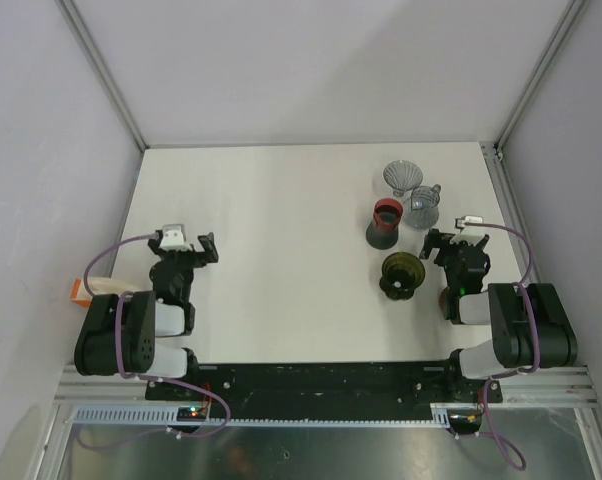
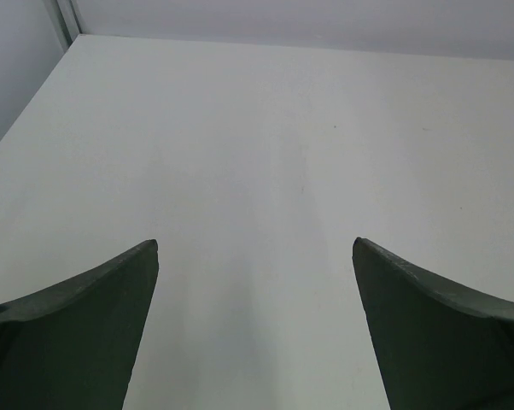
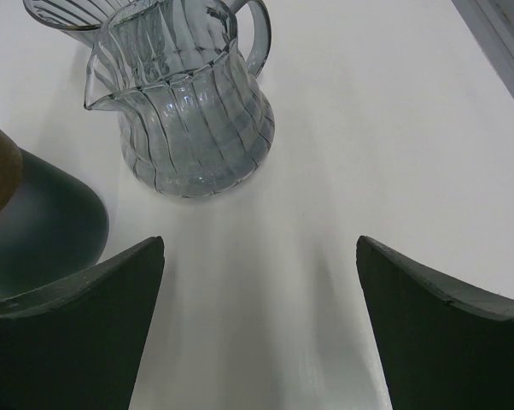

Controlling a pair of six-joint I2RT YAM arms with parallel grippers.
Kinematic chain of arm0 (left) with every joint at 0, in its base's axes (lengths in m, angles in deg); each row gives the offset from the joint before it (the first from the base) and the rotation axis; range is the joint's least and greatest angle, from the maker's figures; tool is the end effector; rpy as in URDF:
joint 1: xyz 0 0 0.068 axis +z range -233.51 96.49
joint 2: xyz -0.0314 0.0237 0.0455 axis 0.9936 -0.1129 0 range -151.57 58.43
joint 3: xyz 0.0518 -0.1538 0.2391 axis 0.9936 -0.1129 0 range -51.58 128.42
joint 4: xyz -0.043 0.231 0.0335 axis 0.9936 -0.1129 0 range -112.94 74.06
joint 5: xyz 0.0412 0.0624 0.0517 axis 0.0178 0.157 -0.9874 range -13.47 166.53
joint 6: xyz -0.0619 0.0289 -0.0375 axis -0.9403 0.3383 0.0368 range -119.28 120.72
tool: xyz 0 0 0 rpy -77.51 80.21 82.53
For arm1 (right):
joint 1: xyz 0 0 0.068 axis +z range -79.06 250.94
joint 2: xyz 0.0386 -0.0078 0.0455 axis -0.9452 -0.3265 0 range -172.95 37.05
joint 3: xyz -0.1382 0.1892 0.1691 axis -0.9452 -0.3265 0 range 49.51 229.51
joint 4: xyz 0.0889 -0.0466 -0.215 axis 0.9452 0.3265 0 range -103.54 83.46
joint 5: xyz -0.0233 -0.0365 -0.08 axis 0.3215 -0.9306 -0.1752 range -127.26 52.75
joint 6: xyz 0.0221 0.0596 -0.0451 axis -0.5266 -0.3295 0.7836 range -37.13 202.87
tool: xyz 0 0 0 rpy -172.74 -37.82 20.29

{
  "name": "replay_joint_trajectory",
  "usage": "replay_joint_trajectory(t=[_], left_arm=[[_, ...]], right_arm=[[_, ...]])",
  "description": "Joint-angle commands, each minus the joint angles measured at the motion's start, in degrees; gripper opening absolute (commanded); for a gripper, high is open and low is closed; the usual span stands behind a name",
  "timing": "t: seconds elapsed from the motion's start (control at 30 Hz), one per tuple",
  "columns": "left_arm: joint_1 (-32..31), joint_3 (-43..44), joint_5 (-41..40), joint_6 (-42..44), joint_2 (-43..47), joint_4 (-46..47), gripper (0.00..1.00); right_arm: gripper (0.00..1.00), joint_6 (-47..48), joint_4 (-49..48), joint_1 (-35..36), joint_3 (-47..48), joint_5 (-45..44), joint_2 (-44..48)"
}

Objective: Place the coffee filter in the dripper

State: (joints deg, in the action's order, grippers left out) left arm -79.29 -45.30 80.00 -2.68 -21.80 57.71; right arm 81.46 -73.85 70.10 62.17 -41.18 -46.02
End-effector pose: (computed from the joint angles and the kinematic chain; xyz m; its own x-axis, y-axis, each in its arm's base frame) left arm 0.2308 0.0130 0.1955 -0.0045 -0.0596 -0.9982 -0.0136 0.9981 -0.0595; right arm 0.2544 -0.0083 0.1813 -0.1732 0.0271 -0.9845 0.0863 0.9962 0.0122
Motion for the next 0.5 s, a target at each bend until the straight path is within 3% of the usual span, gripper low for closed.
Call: replay_joint_trajectory(t=[0.0,0.27,0.37,0.47], left_arm=[[-0.4,1.6,0.6,2.0,-0.2,1.3,1.00],[-0.4,1.7,0.6,2.0,-0.1,1.2,1.00],[-0.4,1.9,1.3,2.1,0.5,0.5,1.00],[-0.4,4.6,3.1,3.0,3.7,-6.9,1.00]], right_arm=[[0.99,0.8,-1.5,0.2,1.3,-0.8,-0.4],[0.99,-0.3,-0.2,-0.7,1.4,-0.5,1.2],[0.99,-2.3,5.0,-1.4,2.3,-3.0,6.4],[0.99,-5.7,14.4,-3.1,4.8,-3.2,12.6]])
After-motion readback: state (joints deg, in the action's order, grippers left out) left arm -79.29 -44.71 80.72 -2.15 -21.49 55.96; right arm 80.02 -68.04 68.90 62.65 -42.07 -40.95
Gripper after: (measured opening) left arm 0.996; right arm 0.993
